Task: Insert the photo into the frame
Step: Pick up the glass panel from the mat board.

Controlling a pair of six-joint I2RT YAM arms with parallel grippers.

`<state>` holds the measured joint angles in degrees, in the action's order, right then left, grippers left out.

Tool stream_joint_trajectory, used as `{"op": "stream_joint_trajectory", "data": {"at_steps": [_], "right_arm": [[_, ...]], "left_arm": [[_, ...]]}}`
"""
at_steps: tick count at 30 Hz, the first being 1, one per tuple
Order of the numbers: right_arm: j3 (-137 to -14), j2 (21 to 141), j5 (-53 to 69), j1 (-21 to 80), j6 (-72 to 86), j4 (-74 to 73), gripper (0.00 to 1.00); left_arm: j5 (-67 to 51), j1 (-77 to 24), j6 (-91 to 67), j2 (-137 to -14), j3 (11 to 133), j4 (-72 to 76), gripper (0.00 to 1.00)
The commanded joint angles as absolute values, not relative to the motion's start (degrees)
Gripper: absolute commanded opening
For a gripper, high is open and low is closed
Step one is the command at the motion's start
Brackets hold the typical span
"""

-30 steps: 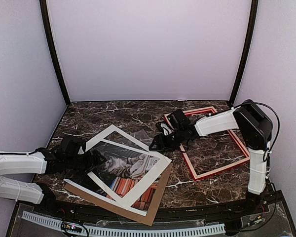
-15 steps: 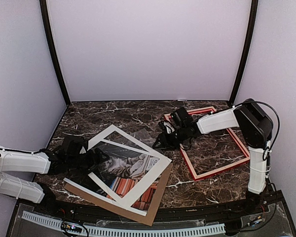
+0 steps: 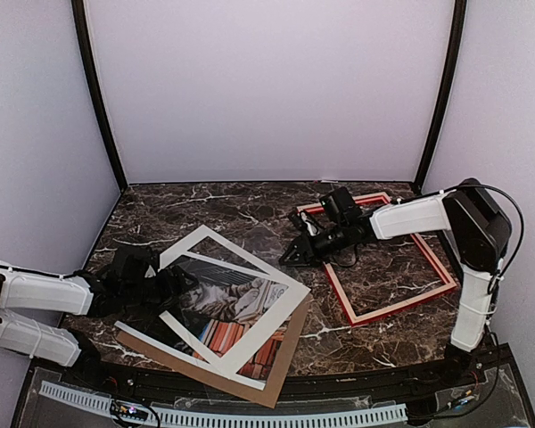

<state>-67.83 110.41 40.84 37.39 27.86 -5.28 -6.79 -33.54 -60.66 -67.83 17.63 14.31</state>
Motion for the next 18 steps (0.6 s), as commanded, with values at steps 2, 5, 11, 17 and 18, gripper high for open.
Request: {"op": "stream_joint_trajectory", "data": {"at_steps": [2, 5, 11, 17, 18], "right_arm": [[-66.71, 107.72, 47.89, 37.27, 23.74, -4.48, 0.3], [-66.98, 107.81, 47.64, 37.27, 23.71, -5.16, 0.25], [-67.9, 109.59, 47.13, 37.27, 24.74, -5.32, 0.14], [-67.15, 106.95, 47.76, 34.8, 26.06, -4.56, 0.0], [-66.59, 106.05, 48.58, 33.95, 26.48, -3.88, 0.0]], "left_arm": [[-6.6, -33.84, -60.53, -69.55, 15.45, 11.24, 0.9], [-6.65, -34.03, -60.28, -69.69, 15.43, 11.67, 0.9], [-7.25, -34.28, -59.34, -69.07, 15.35, 13.84, 0.9], [-6.03, -34.28, -54.08, -64.32, 15.32, 14.49, 0.93], [-5.87, -34.28, -53.05, -63.45, 15.17, 14.54, 0.93]]}}
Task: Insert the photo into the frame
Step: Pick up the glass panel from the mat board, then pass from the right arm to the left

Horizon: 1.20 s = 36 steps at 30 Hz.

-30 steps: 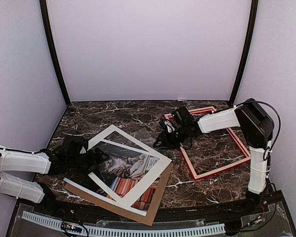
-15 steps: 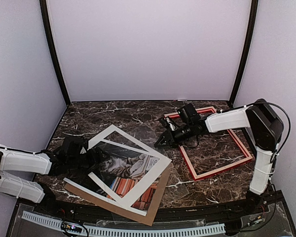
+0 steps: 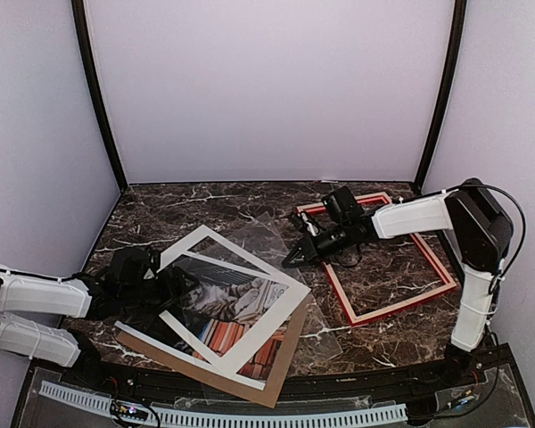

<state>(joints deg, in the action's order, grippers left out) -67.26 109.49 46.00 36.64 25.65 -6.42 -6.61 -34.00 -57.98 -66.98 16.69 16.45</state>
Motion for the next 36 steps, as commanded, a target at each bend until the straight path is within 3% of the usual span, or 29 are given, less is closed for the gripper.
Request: {"op": "stream_joint_trajectory", "data": {"at_steps": [1, 11, 23, 36], "right_arm": [[-66.05, 105.01, 49.39, 33.17, 27.02, -3.13, 0.0], [-64.48, 96.31, 60.01, 30.2, 29.03, 3.67, 0.0], [-67.02, 89.46, 63.99, 29.48, 31.94, 3.99, 0.0], [-63.47, 85.65, 67.83, 27.23, 43.82, 18.12, 0.0]], "left_arm": [[-6.32, -34.28, -50.51, -61.54, 15.05, 14.83, 0.94], [-11.84, -34.07, -37.57, -51.36, 15.88, 16.77, 0.99], [-18.92, -32.5, -28.31, -56.64, 23.63, 19.44, 0.99], [-29.86, -30.41, -28.01, -62.58, 25.27, 28.53, 0.99]]}}
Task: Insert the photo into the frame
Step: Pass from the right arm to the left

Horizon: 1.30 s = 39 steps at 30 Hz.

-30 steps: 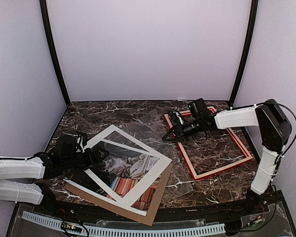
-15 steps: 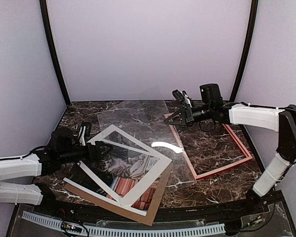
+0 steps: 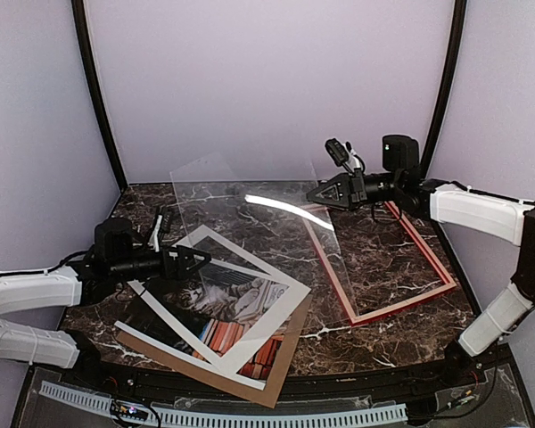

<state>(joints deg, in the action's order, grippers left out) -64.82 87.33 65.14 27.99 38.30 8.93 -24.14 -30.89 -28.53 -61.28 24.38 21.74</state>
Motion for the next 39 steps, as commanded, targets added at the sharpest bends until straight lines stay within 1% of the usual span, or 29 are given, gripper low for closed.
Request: {"op": "stream_joint_trajectory", "data": {"at_steps": [1, 6, 8, 10, 11, 13, 14, 18, 20, 26, 34, 39], "right_arm": [[-62.99, 85.61, 68.08, 27.06, 45.33, 20.12, 0.0], [-61.56, 85.58, 67.99, 26.1, 48.32, 23.71, 0.0], [-61.21, 85.77, 67.79, 25.48, 48.71, 23.94, 0.0], [-60.59, 85.89, 67.32, 24.65, 48.86, 23.92, 0.0], [-60.19, 86.02, 67.05, 24.0, 48.84, 23.91, 0.0], [-59.24, 86.4, 66.55, 23.09, 48.64, 23.66, 0.0], [-58.86, 86.6, 66.27, 22.77, 48.42, 23.37, 0.0], [-57.95, 87.71, 64.97, 22.0, 46.25, 21.06, 0.0], [-57.73, 88.16, 64.79, 21.97, 45.67, 20.66, 0.0], [-57.44, 88.59, 64.52, 21.97, 45.34, 20.64, 0.0], [-56.96, 88.9, 64.63, 21.98, 41.04, 16.69, 0.0], [-56.69, 89.37, 64.38, 22.06, 40.7, 16.75, 0.0]], "left_arm": [[-31.37, -30.37, -28.07, -63.9, 25.38, 29.47, 0.99], [-36.15, -30.41, -29.8, -68.25, 25.84, 37.35, 0.97], [-37.86, -30.41, -30.78, -69.44, 25.85, 40.22, 0.93], [-38.61, -30.41, -31.38, -69.4, 25.79, 41.6, 0.85], [-38.83, -30.41, -31.62, -69.2, 25.69, 42.02, 0.83], [-38.82, -30.41, -31.67, -68.35, 25.39, 42.2, 0.76], [-38.79, -30.41, -31.66, -67.67, 25.26, 42.15, 0.71], [-39.21, -30.39, -31.88, -65.84, 24.97, 41.89, 0.58], [-39.08, -30.41, -31.79, -65.19, 25.04, 41.61, 0.53], [-39.89, -30.33, -31.03, -65.83, 26.33, 40.53, 0.41], [-40.51, -30.32, -31.53, -66.97, 27.9, 40.27, 0.31], [-40.77, -30.31, -31.82, -67.33, 28.96, 39.25, 0.22]]}}
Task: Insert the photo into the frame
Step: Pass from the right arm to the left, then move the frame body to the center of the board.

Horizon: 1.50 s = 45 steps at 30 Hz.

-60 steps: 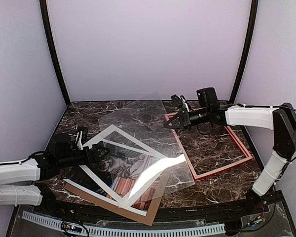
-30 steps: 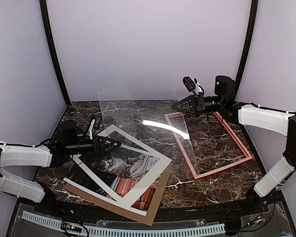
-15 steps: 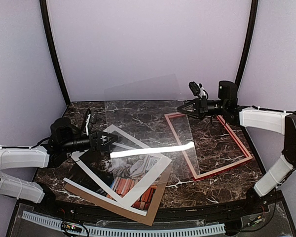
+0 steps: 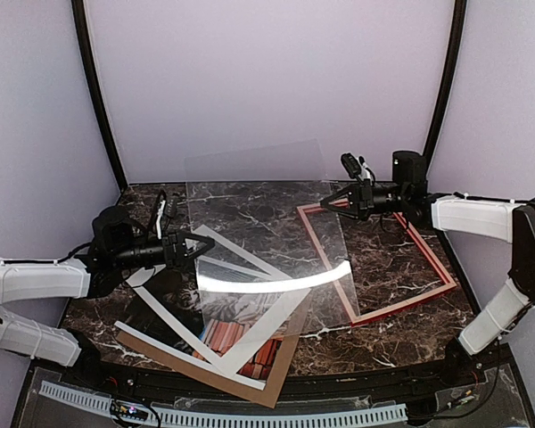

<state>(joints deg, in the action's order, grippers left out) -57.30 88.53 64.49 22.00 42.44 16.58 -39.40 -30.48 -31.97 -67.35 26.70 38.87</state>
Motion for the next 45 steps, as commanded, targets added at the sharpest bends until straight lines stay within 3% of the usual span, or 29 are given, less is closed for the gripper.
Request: {"op": "stream_joint_trajectory", "data": {"at_steps": [1, 15, 23, 28, 32, 37, 45], "right_arm": [[-56.62, 89.46, 64.34, 22.14, 40.54, 16.74, 0.0], [-56.84, 89.99, 62.96, 22.59, 38.31, 14.01, 0.02], [-59.58, 90.79, 55.96, 22.44, 32.16, 2.48, 0.46], [-58.94, 89.59, 48.29, 21.69, 28.77, -4.71, 0.59], [-58.14, 89.12, 40.5, 21.53, 25.79, -10.42, 0.88], [-56.19, 88.93, 31.51, 21.6, 23.14, -14.55, 0.92], [-53.12, 91.65, 22.24, 25.76, 21.25, -16.01, 0.92]], "left_arm": [[-40.78, -30.32, -32.06, -67.41, 29.21, 39.17, 0.21], [-41.1, -30.32, -34.55, -69.47, 30.59, 38.85, 0.0], [-37.66, -30.32, -37.33, -62.79, 31.04, 32.25, 0.0], [-35.11, -29.99, -37.77, -57.43, 32.86, 24.05, 0.0], [-32.07, -29.7, -34.82, -53.73, 36.12, 14.1, 0.0], [-27.58, -29.07, -30.06, -50.73, 41.74, 1.33, 0.0], [-22.89, -28.83, -27.46, -49.41, 48.72, -6.53, 0.0]]}}
